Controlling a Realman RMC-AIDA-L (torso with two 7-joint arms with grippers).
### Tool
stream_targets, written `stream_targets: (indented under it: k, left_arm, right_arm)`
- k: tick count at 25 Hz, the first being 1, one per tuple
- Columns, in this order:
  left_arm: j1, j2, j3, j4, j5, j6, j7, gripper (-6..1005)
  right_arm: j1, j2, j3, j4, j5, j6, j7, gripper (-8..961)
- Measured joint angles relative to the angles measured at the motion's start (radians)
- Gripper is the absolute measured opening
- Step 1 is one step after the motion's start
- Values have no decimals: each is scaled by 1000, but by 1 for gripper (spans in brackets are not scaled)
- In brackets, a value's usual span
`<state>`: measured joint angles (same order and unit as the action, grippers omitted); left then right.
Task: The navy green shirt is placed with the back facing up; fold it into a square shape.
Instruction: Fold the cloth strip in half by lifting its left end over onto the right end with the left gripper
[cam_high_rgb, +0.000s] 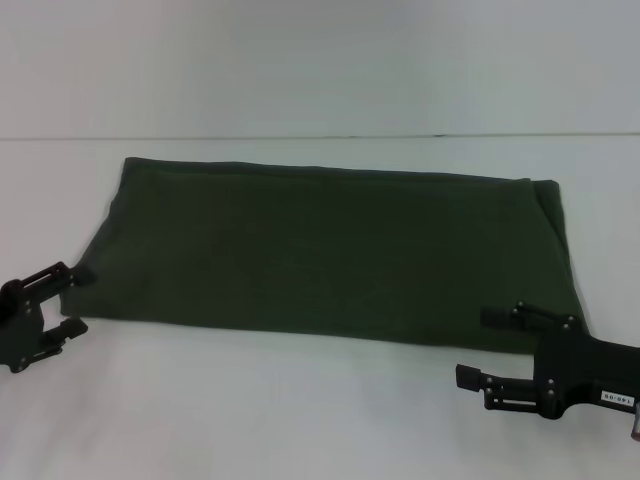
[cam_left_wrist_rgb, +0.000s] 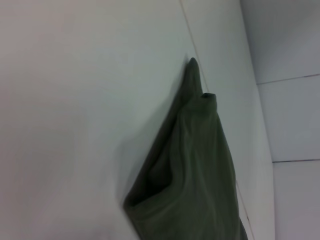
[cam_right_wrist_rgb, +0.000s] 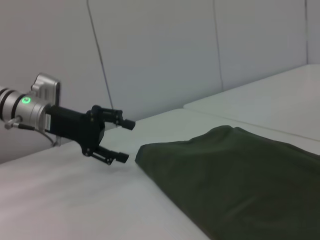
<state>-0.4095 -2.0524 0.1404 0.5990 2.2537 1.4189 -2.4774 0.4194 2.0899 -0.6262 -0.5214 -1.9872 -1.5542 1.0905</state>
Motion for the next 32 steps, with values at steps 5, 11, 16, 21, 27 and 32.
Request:
stream_targets:
  k: [5, 11, 16, 21, 27, 32]
  left_arm:
    - [6, -4, -2, -20, -4, -41, -38, 826]
    - [11, -6, -31, -23, -8, -90, -72, 822]
    - [-1, -2, -27, -22, -3, -115, -95, 819]
    - [-14, 2, -13, -18, 0, -126, -111, 816]
    - [-20, 2, -7, -21, 1, -145, -113, 812]
    - [-26, 2, -4, -22, 1, -160, -113, 809]
  right_arm:
    - [0, 0, 5, 3, 1, 1, 8, 944]
    - [6, 1, 9, 7, 1, 4, 35, 944]
    - [9, 1, 9, 7, 1, 4, 45, 944]
    - [9, 1, 10, 7, 1, 4, 47, 944]
    - [9, 1, 10, 15, 1, 4, 47, 945]
    - [11, 1, 10, 15, 0, 4, 47, 945]
